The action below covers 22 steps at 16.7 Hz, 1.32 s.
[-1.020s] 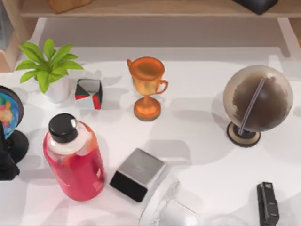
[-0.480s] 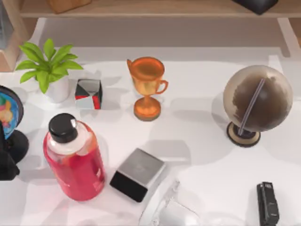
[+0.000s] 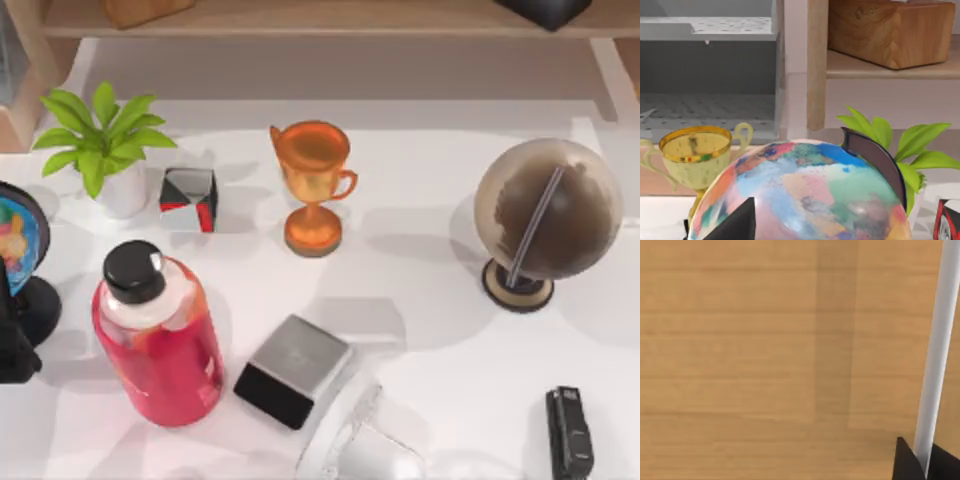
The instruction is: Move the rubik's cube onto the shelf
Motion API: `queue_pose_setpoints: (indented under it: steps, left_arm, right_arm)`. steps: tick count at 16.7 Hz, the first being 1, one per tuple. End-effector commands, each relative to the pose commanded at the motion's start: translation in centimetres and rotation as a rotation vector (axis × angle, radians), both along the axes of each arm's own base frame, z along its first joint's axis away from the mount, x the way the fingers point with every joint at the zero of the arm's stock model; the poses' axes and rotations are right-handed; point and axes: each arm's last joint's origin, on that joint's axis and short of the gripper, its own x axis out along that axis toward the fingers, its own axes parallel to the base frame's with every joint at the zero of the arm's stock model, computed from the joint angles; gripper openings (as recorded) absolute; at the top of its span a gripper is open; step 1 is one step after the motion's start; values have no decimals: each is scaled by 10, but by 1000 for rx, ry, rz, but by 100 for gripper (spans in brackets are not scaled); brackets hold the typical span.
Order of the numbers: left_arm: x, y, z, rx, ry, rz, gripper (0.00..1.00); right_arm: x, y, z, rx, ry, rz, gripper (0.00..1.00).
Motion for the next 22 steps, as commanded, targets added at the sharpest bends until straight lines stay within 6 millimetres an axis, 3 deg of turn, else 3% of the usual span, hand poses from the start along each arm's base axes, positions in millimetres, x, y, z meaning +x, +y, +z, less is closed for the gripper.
queue_pose_setpoints:
  steps: [5,10,22]
  left_arm:
    - [0,0,0,0,0,0,100]
    - [0,0,0,0,0,0,100]
    - [0,0,0,0,0,0,100]
  right_arm:
    - [-46,2,-2,7,9,2,0]
    - [-51,3,-1,5,5,3,0]
    - [-51,3,-1,5,5,3,90]
